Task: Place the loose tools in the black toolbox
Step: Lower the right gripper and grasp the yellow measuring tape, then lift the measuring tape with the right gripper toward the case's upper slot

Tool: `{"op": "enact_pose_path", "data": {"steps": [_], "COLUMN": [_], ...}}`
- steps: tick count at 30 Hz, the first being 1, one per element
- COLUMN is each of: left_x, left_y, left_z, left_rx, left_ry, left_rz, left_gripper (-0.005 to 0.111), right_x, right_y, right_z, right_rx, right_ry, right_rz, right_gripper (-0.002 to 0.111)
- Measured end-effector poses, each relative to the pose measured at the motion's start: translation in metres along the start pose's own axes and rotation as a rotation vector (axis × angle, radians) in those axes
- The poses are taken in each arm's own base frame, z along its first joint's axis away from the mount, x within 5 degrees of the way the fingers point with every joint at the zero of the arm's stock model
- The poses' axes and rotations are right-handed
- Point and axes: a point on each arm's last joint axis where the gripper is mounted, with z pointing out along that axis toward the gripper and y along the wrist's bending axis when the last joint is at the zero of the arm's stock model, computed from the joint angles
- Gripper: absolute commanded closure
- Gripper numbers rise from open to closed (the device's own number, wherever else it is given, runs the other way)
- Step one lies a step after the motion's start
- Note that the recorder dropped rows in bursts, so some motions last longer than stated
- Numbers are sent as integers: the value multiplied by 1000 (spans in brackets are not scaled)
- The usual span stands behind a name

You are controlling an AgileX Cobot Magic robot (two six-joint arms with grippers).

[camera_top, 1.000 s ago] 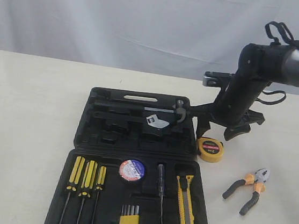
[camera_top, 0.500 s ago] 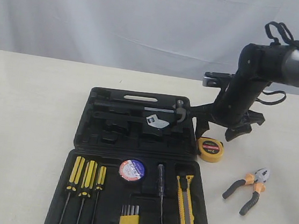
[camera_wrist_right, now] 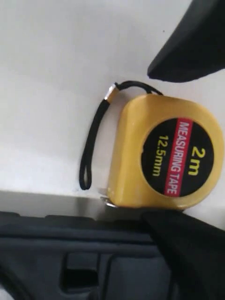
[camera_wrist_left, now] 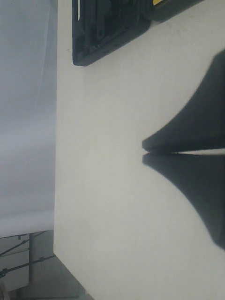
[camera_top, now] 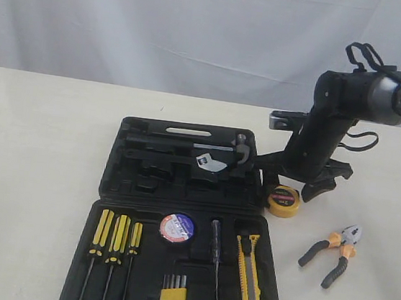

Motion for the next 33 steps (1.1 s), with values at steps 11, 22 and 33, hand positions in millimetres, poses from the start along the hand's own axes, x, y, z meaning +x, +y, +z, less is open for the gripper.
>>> {"op": "enact_pose_path", "data": {"steps": [11, 22, 33], "left_x": [0, 0, 0], "left_y": [0, 0, 0], "left_z": [0, 0, 0], "left_rx": [0, 0, 0], "left_ry": [0, 0, 0], "left_rz": [0, 0, 0], "left_gripper": [107, 107, 107], "right_x": [0, 1, 0], "right_y": [0, 0, 2], "right_z": [0, 0, -25], "right_rx": [-3, -4, -9], "right_ry": [3, 10, -34], "right_rz": [2, 19, 37], "right_gripper": [44, 73, 73]}}
